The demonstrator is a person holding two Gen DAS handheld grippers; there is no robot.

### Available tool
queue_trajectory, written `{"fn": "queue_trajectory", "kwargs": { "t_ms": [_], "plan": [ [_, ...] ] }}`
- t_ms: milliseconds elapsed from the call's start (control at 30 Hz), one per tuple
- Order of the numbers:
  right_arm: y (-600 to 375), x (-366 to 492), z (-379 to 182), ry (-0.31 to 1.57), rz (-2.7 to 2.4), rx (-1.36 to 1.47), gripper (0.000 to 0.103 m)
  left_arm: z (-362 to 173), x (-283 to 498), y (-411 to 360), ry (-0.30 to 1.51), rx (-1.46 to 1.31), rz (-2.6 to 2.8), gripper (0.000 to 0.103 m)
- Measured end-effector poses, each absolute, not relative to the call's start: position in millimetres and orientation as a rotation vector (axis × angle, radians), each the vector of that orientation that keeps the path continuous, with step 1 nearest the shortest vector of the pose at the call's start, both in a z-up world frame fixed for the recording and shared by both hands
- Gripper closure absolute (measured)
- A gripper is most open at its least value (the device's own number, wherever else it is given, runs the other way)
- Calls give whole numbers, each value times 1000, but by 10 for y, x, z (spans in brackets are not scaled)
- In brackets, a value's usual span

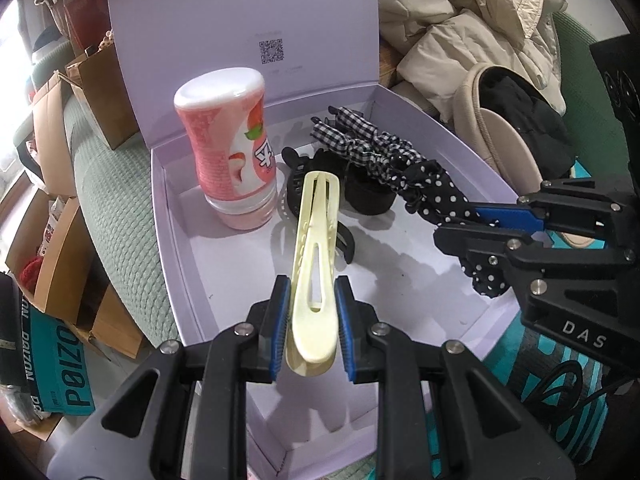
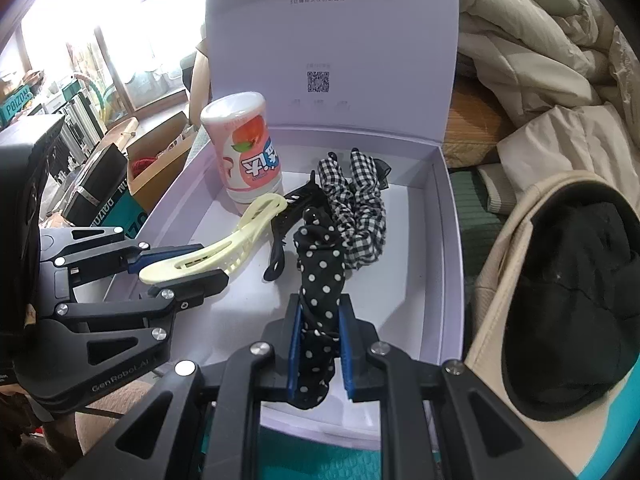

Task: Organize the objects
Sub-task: 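Lower the clip and scrunchie into the box and open both grippers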

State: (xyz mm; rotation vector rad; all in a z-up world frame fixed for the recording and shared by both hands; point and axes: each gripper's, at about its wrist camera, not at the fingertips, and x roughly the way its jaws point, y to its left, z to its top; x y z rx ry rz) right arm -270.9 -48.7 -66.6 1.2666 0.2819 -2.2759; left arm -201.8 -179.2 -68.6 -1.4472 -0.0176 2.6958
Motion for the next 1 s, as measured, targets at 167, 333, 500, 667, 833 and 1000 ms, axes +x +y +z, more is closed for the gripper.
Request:
{"fn": "queue_trajectory", "kwargs": {
  "t_ms": [167, 333, 500, 667, 833, 1000],
  "plan": [
    [-517, -2742, -687, 289, -2270, 1272, 87, -716, -2044, -1817, -11, -1459, 2695, 82],
    [-556, -2778, -723, 297, -2261, 1288, 87, -735, -2061, -1833, 2, -1471, 2707, 82],
    [-596, -2801, -765, 315, -2252, 1305, 87, -746, -2107, -1837, 40, -1470, 2744, 82],
    [-624, -2843, -793, 308, -2240, 1324, 87, -748, -2158, -1831, 34, -1473, 2739, 82],
    [-647, -2863, -821, 304, -2229, 1340, 87, -753, -2182, -1799, 40, -1483, 2731, 82],
    [-667, -2864, -849, 295, -2228, 1356, 87, -759, -2200, -1797, 34, -1493, 2735, 82]
  ]
}}
